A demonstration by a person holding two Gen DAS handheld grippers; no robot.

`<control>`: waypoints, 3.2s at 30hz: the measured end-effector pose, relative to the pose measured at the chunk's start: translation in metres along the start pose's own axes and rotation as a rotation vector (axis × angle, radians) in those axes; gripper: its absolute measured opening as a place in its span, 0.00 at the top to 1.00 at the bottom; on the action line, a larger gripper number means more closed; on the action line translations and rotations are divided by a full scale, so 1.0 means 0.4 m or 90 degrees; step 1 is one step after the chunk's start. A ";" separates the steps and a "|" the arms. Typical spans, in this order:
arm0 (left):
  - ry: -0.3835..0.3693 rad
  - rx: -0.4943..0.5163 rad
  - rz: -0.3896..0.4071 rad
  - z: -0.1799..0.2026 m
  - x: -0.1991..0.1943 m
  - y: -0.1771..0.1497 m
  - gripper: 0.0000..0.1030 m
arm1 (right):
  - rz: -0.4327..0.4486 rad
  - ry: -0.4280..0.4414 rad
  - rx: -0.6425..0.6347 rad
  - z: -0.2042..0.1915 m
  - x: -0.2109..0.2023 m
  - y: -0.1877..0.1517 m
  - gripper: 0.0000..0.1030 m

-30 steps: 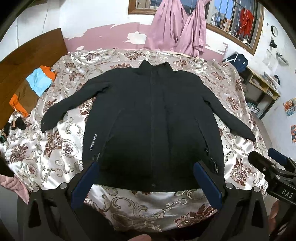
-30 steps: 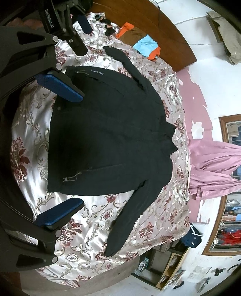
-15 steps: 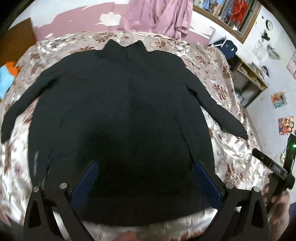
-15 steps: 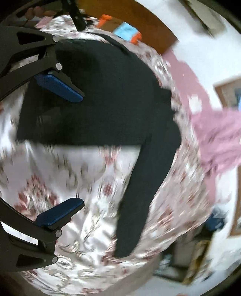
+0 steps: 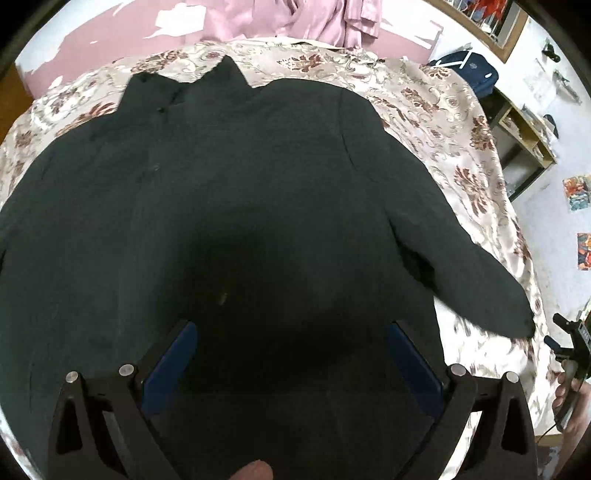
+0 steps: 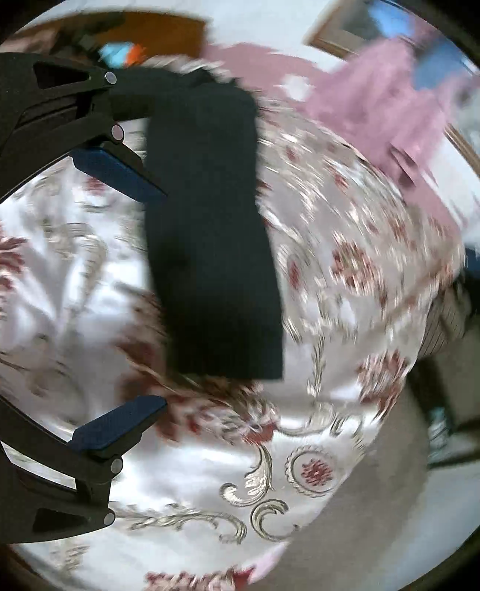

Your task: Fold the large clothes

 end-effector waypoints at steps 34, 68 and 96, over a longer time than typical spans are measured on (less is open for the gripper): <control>0.117 0.022 -0.028 -0.018 0.263 0.295 0.00 | -0.056 0.327 0.020 -0.117 0.125 0.107 0.92; 0.014 -0.108 0.034 -0.350 0.076 0.064 0.00 | -0.069 0.454 -0.409 -1.355 -0.522 -0.226 0.93; 0.050 -0.228 0.091 -0.893 -0.273 -0.462 0.00 | -0.436 0.254 -0.510 -1.702 0.371 -1.234 0.72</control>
Point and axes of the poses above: each gripper's, at about its wrist camera, not at the fingertips, and x roughly the way its jaws point, z to its right, y to its top, the point moved 8 cm from there along x, roughly the way its jaws point, and after that the axes turned 8 degrees about x, right-handed, at the moved point
